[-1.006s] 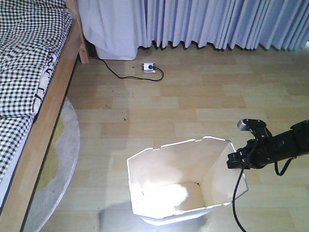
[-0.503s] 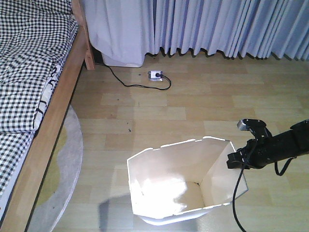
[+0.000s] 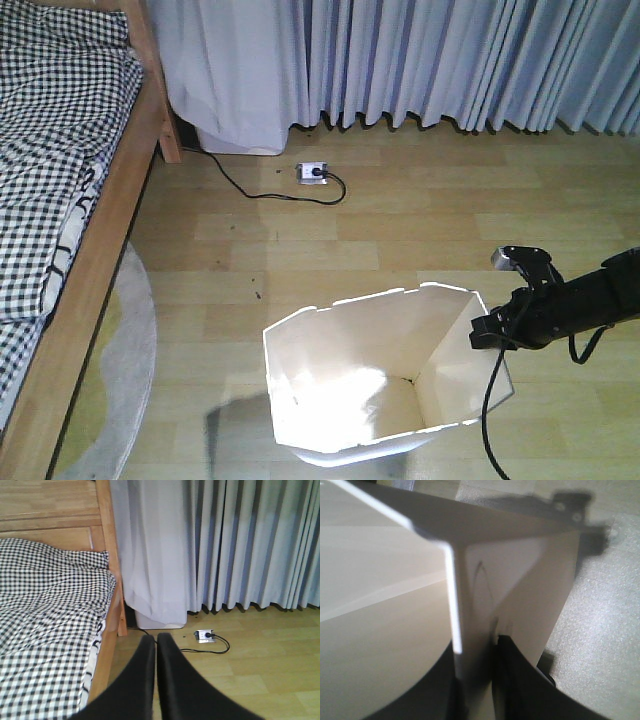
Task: Move trash bin to bedside with robot
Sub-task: 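Keep holding the bin while the base approaches the curtains beside the bed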
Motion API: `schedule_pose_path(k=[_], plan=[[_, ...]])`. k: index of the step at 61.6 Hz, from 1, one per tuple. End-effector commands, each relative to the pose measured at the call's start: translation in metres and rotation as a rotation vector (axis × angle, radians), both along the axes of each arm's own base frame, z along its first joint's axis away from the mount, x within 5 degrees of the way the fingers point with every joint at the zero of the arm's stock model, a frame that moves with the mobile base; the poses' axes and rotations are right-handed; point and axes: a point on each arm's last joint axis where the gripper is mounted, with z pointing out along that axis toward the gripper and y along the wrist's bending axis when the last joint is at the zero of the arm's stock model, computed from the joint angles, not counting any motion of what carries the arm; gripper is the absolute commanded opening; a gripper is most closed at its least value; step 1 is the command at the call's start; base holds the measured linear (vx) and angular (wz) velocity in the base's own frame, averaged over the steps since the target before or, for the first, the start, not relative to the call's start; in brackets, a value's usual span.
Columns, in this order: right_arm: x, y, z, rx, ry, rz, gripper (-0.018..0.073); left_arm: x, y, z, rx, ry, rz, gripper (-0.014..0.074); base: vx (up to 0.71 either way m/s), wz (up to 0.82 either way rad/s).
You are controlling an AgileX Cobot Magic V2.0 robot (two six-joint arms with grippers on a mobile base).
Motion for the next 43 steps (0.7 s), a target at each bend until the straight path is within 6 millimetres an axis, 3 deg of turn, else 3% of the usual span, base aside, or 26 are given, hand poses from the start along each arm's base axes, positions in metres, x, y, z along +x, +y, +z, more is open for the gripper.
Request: schedule_pose_path(k=[1, 43], plan=[[0.0078, 0.0117, 0.0312, 0.177, -0.055, -0.006, -0.0006, 0.0003, -0.0003, 0.0006, -0.004, -0.064, -0.004, -0.0006, 0.16, -0.09], [0.0078, 0.0117, 0.0312, 0.177, -0.055, -0.006, -0.0006, 0.0003, -0.0003, 0.0006, -0.004, -0.064, -0.004, -0.0006, 0.16, -0.07]])
